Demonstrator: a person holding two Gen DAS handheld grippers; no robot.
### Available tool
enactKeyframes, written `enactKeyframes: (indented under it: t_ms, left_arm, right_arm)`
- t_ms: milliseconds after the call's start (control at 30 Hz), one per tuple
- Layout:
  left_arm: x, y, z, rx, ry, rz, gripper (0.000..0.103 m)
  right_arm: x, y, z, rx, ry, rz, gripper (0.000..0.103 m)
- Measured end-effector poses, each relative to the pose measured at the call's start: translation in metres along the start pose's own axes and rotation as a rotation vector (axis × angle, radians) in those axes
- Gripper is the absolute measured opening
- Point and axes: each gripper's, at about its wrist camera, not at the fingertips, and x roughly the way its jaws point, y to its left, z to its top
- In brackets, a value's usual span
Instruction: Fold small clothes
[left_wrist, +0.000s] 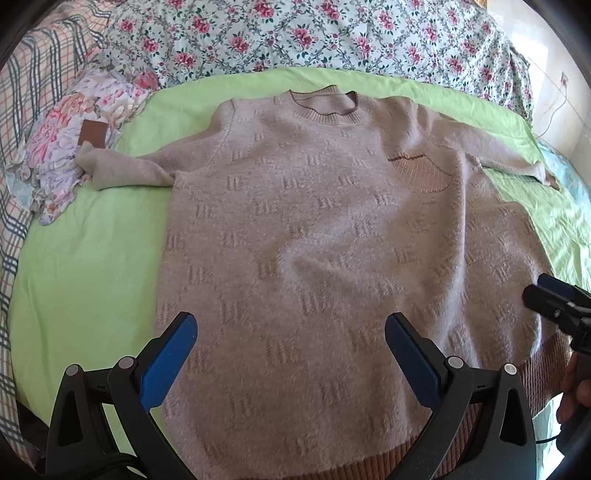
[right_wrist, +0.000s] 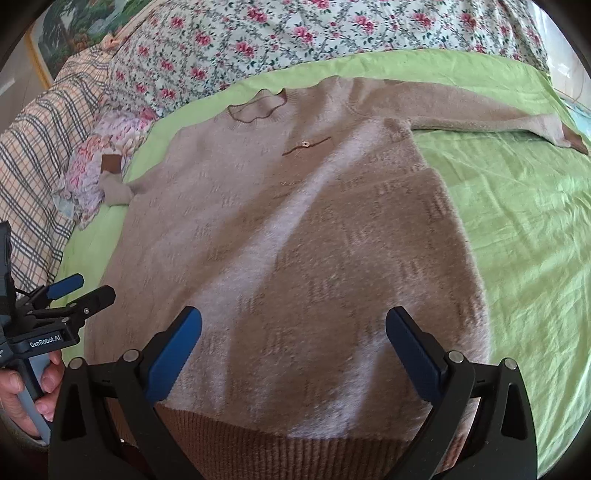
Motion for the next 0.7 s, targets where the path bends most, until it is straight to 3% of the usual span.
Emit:
enactKeyframes:
  t_ms: [300, 567, 700]
  left_arm:
    - [0.024, 0.004, 0.036, -0.025, 0.002, 0.004, 0.102]
    - [0.047, 0.007, 0.065, -0.061, 0.015, 0.015, 0.102]
    - [0.063, 0.003, 0.070, -0.059, 0.040, 0.018, 0.102]
  right_arm:
    - [-0.012, -0.091, 0.040, 0.126, -0.078, -0.068, 0.099]
    - [-0.027, -0.235, 0.101, 0.379, -0.205, -0.193, 0.076]
    - [-0.032, -0.314, 0.132, 0.527, -0.283, -0.274, 0.059]
